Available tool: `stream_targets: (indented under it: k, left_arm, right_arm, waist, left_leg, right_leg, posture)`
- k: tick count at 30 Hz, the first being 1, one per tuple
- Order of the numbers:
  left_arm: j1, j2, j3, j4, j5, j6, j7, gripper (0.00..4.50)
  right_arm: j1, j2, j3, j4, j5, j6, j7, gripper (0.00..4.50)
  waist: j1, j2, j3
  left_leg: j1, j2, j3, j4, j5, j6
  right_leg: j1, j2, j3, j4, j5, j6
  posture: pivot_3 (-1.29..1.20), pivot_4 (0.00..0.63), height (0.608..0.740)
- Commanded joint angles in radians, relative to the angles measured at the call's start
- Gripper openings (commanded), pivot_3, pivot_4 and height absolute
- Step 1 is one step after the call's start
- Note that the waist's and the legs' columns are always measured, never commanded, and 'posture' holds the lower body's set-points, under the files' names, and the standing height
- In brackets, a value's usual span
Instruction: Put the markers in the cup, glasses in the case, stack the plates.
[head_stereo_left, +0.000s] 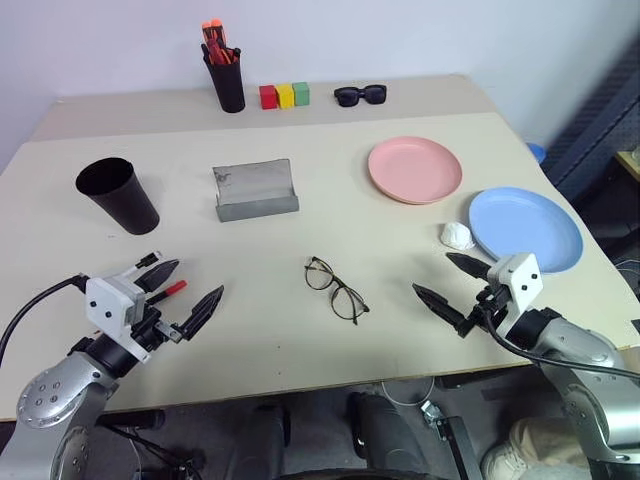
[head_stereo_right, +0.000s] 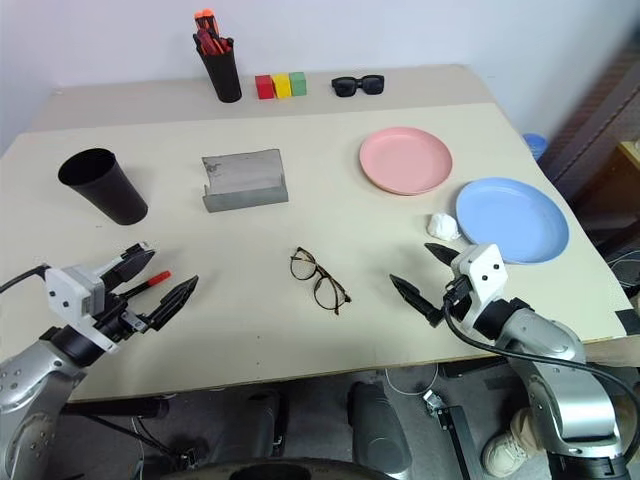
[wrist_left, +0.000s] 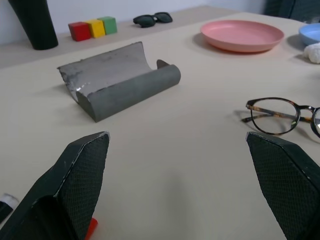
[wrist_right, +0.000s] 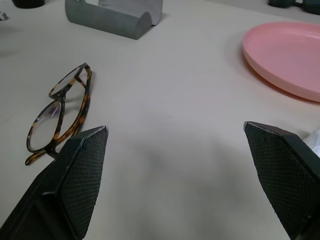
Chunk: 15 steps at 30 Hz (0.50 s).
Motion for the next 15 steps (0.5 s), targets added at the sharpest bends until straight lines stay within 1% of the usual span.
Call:
stream_targets:
  k: [1, 3, 5, 9, 15]
  left_arm:
    - [0.001, 0.008, 0.029, -0.021, -0.026, -0.004, -0.008, 4.5]
    - [0.006, 0.006, 0.038, 0.012, -0.028, -0.02, -0.03, 4.5]
    - [0.025, 0.012, 0.037, 0.038, -0.006, -0.05, -0.058, 4.5]
    - [0.008, 0.011, 0.043, 0.048, -0.024, -0.041, -0.053, 4.5]
    - [-0.018, 0.008, 0.021, 0.057, -0.019, -0.045, -0.064, 4.5]
  right_arm:
    - [-0.013, 0.016, 0.003, -0.031, 0.003, -0.022, -0.009, 4.44]
    - [-0.023, 0.031, 0.008, -0.014, 0.002, -0.029, -0.015, 4.44]
    - [-0.012, 0.022, 0.007, -0.014, -0.009, -0.044, 0.002, 4.44]
    - [-0.016, 0.021, -0.013, -0.013, 0.008, -0.039, 0.005, 4.44]
    - [-0.028, 0.018, -0.012, -0.006, 0.016, -0.03, 0.011, 4.44]
  waist:
    - [0.0, 0.0, 0.0]
    - [0.0, 0.0, 0.0]
    - [-0.001, 0.0, 0.0]
    - [0.002, 0.0, 0.0]
    - [0.004, 0.0, 0.0]
  left_leg:
    - [0.0, 0.0, 0.0, 0.0, 0.0, 0.0]
    - [0.0, 0.0, 0.0, 0.001, 0.0, 0.0]
    - [0.0, 0.0, 0.0, 0.001, 0.0, 0.0]
    - [0.0, 0.0, 0.0, 0.0, 0.0, 0.0]
    - [0.0, 0.0, 0.0, 0.001, 0.0, 0.0]
  right_leg:
    - [0.0, 0.0, 0.0, 0.0, 0.0, 0.0]
    - [0.0, 0.0, 0.0, 0.0, 0.0, 0.0]
    - [0.0, 0.0, 0.0, 0.0, 0.0, 0.0]
    - [0.0, 0.0, 0.0, 0.0, 0.0, 0.0]
    - [0.0, 0.0, 0.0, 0.0, 0.0, 0.0]
  posture:
    - [0.0, 0.15, 0.74]
    - [0.0, 0.15, 0.74]
    - [0.0, 0.15, 0.74]
    - [0.0, 0.15, 0.74]
    - [0.0, 0.15, 0.74]
